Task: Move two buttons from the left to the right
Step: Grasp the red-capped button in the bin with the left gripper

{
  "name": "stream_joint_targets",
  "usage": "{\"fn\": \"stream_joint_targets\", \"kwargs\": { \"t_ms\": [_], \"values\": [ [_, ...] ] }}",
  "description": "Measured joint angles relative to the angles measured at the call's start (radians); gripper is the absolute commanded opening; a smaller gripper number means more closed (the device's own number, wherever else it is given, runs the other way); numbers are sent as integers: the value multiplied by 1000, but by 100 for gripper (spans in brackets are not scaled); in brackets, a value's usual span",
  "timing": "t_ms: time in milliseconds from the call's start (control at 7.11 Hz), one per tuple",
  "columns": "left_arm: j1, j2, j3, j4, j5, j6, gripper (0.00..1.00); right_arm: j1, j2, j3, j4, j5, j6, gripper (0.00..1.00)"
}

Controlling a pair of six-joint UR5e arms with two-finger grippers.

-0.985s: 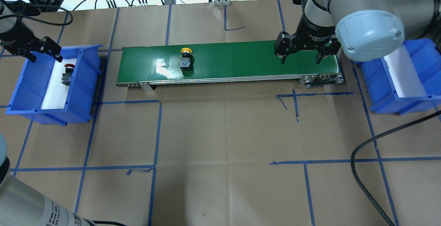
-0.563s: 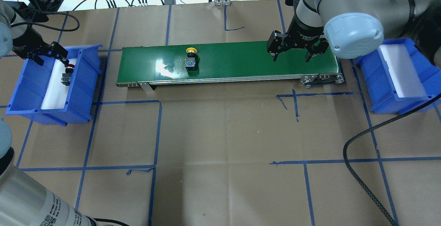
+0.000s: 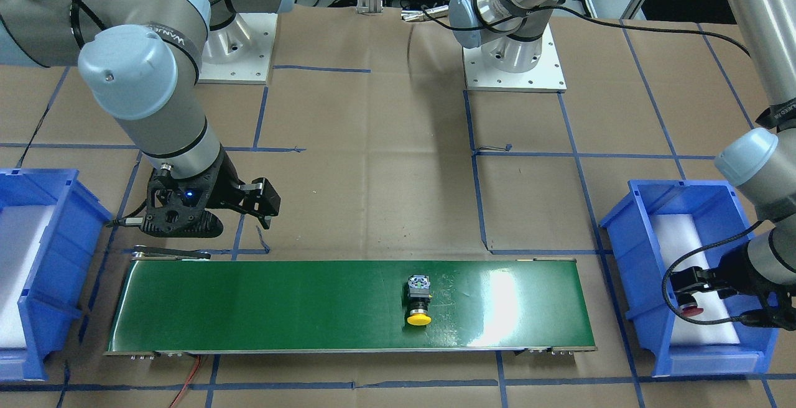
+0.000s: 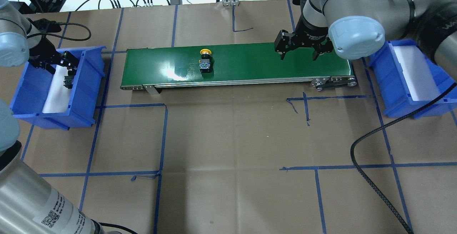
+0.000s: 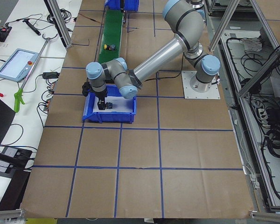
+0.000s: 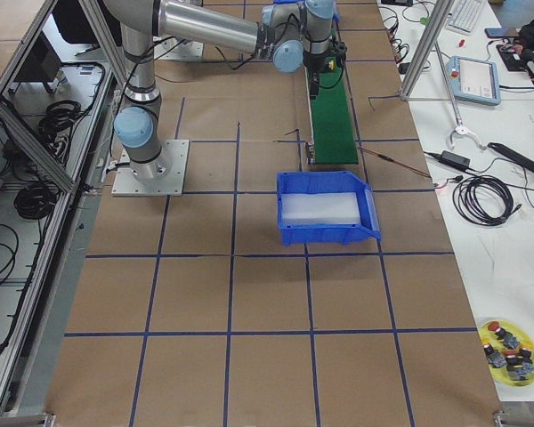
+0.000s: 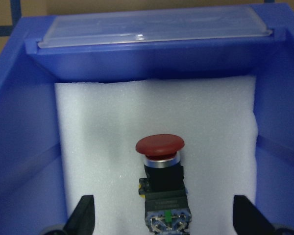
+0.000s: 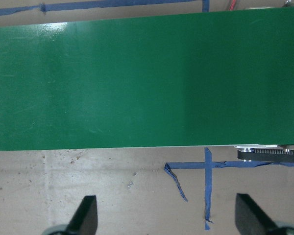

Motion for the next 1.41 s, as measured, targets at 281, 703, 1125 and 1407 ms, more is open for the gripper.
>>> {"fn": "stream_joint_targets", "kwargs": {
  "t_ms": [281, 703, 1125, 1407],
  "values": [
    [-1, -20, 0, 15, 0, -6, 62, 0, 16, -1, -22, 6, 3, 100],
    [-1, -24, 3, 18, -9, -17, 0, 0, 30, -1, -41, 9, 2, 100],
    [0, 2, 17, -9, -7, -32, 0, 0, 43, -2, -43, 5, 2, 100],
    [-1, 98, 30, -122, -3, -35, 0, 0, 51, -2, -55, 2, 2, 100]
  ]
}}
